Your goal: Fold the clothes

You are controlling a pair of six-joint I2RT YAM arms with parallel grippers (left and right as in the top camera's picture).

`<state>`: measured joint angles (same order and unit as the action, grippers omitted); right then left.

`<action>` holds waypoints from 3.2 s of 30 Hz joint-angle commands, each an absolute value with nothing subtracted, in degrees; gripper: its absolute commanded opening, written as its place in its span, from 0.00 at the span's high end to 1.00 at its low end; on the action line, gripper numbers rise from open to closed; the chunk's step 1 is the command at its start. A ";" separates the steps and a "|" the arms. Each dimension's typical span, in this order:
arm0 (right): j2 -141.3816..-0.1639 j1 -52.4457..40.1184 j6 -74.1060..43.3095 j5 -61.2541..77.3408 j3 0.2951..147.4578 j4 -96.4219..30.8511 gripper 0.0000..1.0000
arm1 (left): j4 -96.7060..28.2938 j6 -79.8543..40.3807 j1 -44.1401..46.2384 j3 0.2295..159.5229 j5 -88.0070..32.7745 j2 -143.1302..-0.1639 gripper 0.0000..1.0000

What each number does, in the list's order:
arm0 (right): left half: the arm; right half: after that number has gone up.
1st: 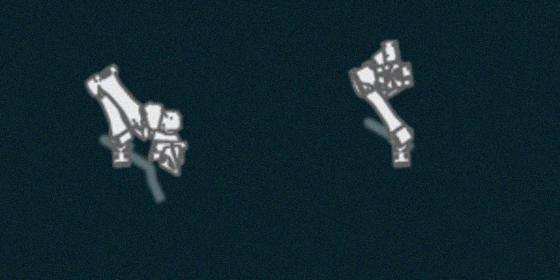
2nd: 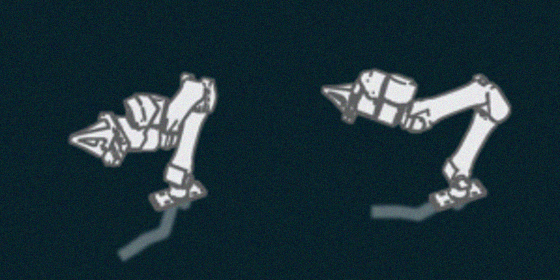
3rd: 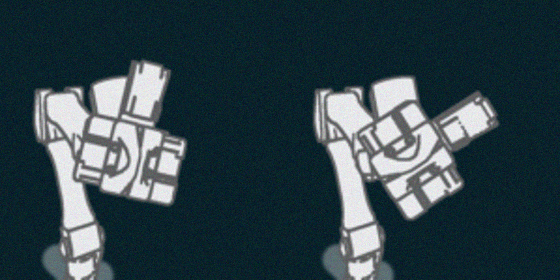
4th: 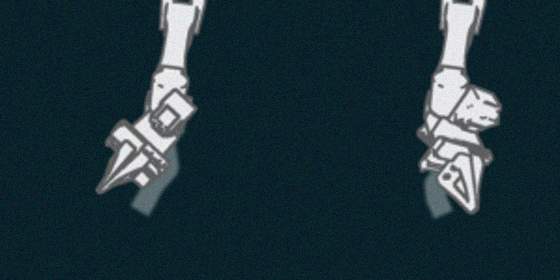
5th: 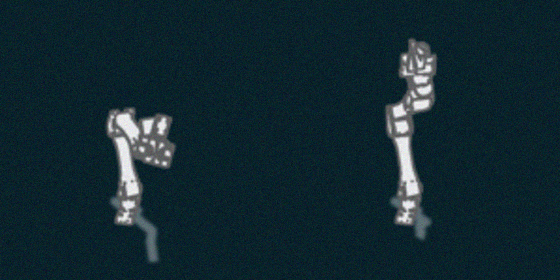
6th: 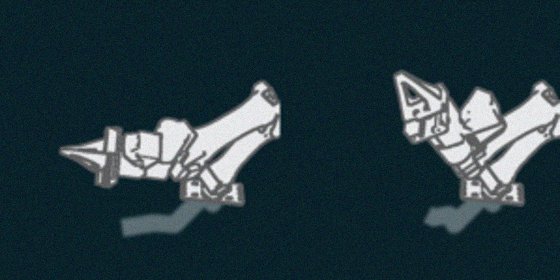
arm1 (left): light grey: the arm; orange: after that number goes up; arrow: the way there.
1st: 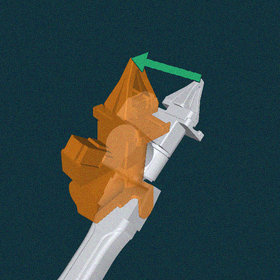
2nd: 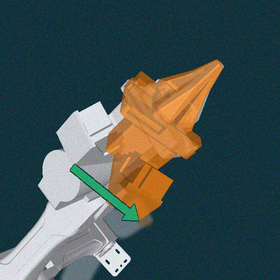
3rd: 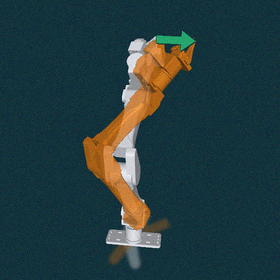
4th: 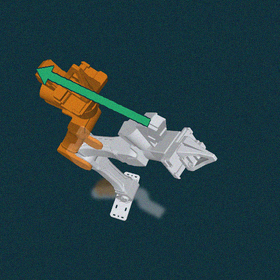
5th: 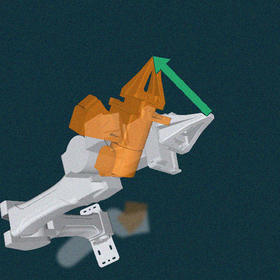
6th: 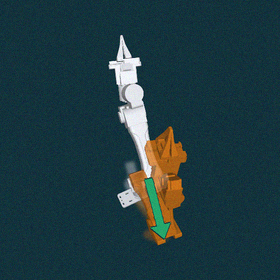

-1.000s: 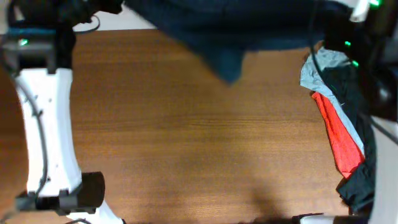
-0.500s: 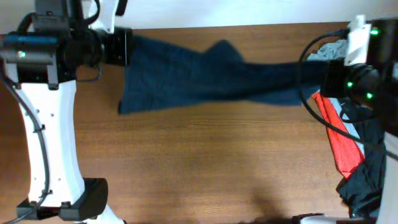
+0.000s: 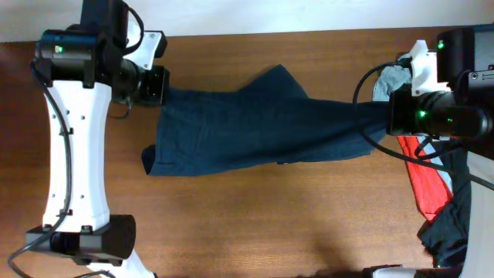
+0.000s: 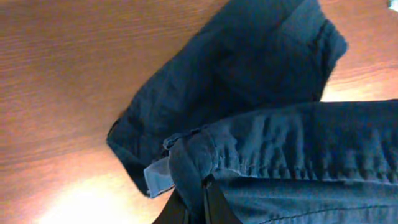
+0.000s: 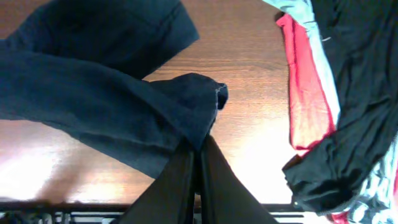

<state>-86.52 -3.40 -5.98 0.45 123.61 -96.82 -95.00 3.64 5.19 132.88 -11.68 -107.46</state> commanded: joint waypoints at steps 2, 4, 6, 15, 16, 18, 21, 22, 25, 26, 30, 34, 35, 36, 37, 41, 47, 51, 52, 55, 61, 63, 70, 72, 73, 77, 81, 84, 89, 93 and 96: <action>-86.94 -3.03 -5.98 2.63 123.63 -94.02 0.96 | -95.07 1.96 4.82 132.99 -4.71 -106.89 0.95; -88.58 -3.03 -5.96 2.63 123.63 -92.36 0.96 | -95.07 1.93 4.71 132.99 -4.47 -106.94 0.94; -90.94 -3.03 -5.98 2.87 123.63 -91.02 0.96 | -95.04 1.96 4.71 132.73 -4.43 -107.04 0.93; -107.87 -3.09 -5.76 6.72 123.63 -82.43 0.96 | -91.48 -2.39 4.05 123.63 4.36 -107.15 0.93; -109.51 -3.09 -5.76 7.64 123.63 -80.93 0.96 | -89.67 -2.42 3.66 121.40 4.38 -107.15 0.92; -112.46 -3.09 -5.74 9.63 123.63 -77.78 0.95 | -86.08 -2.42 2.90 117.30 4.36 -107.15 0.92; -116.49 -3.31 -5.76 12.62 123.66 -73.30 0.94 | -79.26 -3.29 1.67 110.76 4.34 -107.70 0.92; -117.49 -3.38 -5.76 13.30 123.63 -72.23 0.94 | -77.41 -3.49 1.32 109.23 4.45 -107.85 0.92; -120.97 -4.14 -5.76 14.59 123.63 -67.42 0.91 | -71.00 -4.10 -0.08 105.60 4.62 -108.60 0.92; -121.80 -4.34 -5.78 14.61 123.63 -65.98 0.90 | -69.28 -4.10 -0.58 105.19 4.71 -108.77 0.91; -124.51 -5.26 -5.76 14.61 123.66 -60.45 0.72 | -62.39 -4.03 -2.31 104.97 6.37 -109.34 0.82; -124.81 -4.75 -5.76 13.69 123.72 -58.50 0.42 | -58.33 -3.18 -3.66 105.32 11.44 -109.30 0.53; -124.29 -4.16 -5.76 13.72 123.76 -59.11 0.41 | -58.87 -3.18 -4.12 105.80 11.84 -109.21 0.51; -123.81 -3.57 -5.78 13.76 123.76 -59.99 0.41 | -60.01 -3.22 -4.60 106.34 11.79 -109.01 0.51; -123.13 -2.81 -5.78 13.78 123.76 -61.41 0.41 | -61.39 -3.22 -4.99 106.87 11.73 -108.84 0.51; -120.46 -0.23 -5.76 14.44 123.76 -69.32 0.41 | -65.21 -3.25 -5.69 107.74 10.66 -107.31 0.50; -118.56 0.78 -5.72 14.81 123.61 -84.53 0.39 | -71.42 -3.66 -5.63 107.26 -4.12 -105.97 0.49; -118.65 -1.80 -3.16 14.41 120.53 -86.94 0.31 | -70.15 -3.60 -5.39 102.85 -5.37 -106.02 0.49; -118.65 -2.70 -3.16 14.33 118.85 -86.24 0.29 | -68.60 -3.62 -5.19 100.33 -5.43 -106.02 0.49; -118.67 -4.62 -3.20 13.28 112.44 -82.39 0.26 | -63.37 -3.44 -4.29 93.91 -5.63 -106.02 0.49; -118.67 -5.65 -3.46 12.88 96.84 -67.26 0.25 | -48.84 -1.34 -1.76 81.43 -7.75 -106.02 0.49; -118.67 -5.54 -4.10 12.97 93.10 -62.52 0.24 | -44.75 -0.38 -1.13 78.39 -7.73 -106.04 0.49; -118.67 -5.61 -2.96 21.43 84.01 -48.40 0.23 | -39.86 -0.40 -0.80 73.54 -6.59 -106.06 0.49; -118.67 -5.61 -1.65 27.42 82.35 -45.58 0.24 | -39.83 -0.38 -0.80 73.01 -6.00 -106.06 0.48; -118.67 -5.61 -0.69 30.41 82.11 -45.36 0.25 | -39.83 -0.38 -0.80 72.82 -6.00 -106.06 0.48; -118.67 -5.61 2.52 37.26 82.13 -43.94 0.25 | -39.35 -0.38 -0.80 72.25 -6.00 -106.06 0.48; -118.67 -5.61 2.22 36.03 82.13 -43.66 0.37 | -39.24 -0.38 -0.80 72.25 -6.00 -106.06 0.48; -118.67 -5.61 0.71 32.23 82.13 -44.23 0.63 | -39.24 -0.40 -0.80 72.25 -6.00 -106.06 0.48; -118.56 -4.73 -5.85 14.22 82.81 -50.52 0.96 | -39.27 -0.38 -0.91 72.25 -5.96 -106.06 0.48; -117.05 -2.46 -10.17 5.21 84.20 -58.50 0.96 | -39.35 -0.38 -1.02 72.25 -4.69 -106.06 0.48; -114.34 -1.10 -11.86 2.24 84.20 -62.52 0.96 | -39.40 -0.38 -1.02 72.25 -4.71 -106.06 0.48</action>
<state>-118.65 -3.16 -7.66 12.21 82.81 -60.34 -39.55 -1.30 -0.75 72.95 -5.52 -106.50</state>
